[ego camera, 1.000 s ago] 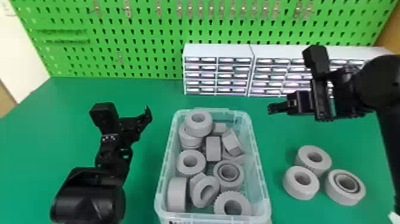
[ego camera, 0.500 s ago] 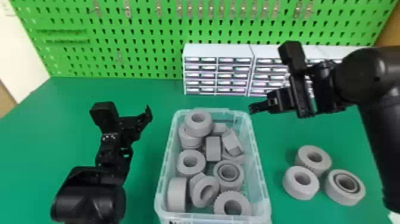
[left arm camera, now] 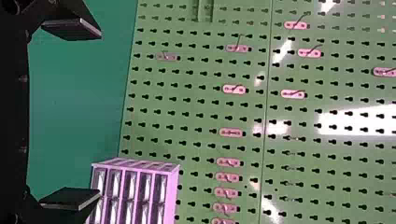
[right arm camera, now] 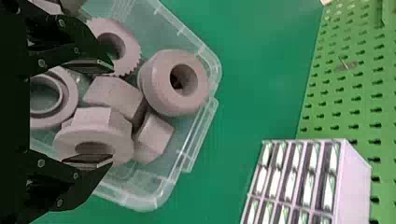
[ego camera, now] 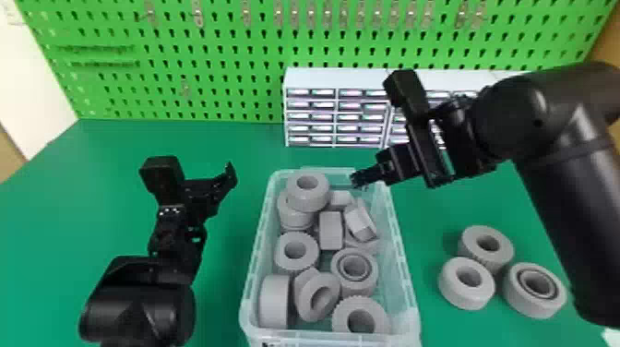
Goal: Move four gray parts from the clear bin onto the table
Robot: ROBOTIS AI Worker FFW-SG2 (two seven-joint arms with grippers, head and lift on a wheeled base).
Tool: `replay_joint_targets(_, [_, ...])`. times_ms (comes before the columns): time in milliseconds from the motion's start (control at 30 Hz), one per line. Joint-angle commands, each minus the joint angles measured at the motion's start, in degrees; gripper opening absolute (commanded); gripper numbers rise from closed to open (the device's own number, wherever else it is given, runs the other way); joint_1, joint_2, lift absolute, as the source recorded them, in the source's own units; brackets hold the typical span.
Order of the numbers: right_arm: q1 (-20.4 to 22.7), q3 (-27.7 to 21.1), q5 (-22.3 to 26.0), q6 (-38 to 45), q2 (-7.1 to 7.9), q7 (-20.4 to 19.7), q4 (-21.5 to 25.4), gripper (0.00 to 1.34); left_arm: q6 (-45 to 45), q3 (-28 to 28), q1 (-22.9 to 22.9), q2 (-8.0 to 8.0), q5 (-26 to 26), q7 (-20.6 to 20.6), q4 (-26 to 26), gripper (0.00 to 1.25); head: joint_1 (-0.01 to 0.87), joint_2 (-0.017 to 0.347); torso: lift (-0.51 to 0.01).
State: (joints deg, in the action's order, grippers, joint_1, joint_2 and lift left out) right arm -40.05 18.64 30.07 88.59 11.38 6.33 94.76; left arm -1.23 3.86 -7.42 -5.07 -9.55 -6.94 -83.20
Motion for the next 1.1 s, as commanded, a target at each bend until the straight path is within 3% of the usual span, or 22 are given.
replay_joint_targets(0, [-0.38,2.27,1.31,-0.52,-0.04,0.00,-0.63,0.77,0.00,0.01,-0.05,0.06,0.06,0.00,0.05,1.15,0.693,0.072,-0.052])
replay_joint_targets(633, [-2.49,8.69,3.59,-2.81,-0.48,0.00,-4.50,0.77,0.00,-0.08,-0.23,-0.03,0.06,0.00,0.14,1.15,0.693,0.072,-0.052])
replay_joint_targets(1067, [-5.83,14.93,3.50,-10.54,-1.53,0.00,-10.04,0.77,0.00,-0.08,-0.23,-0.03,-0.03,0.00,0.58,1.15,0.693,0.072,-0.052])
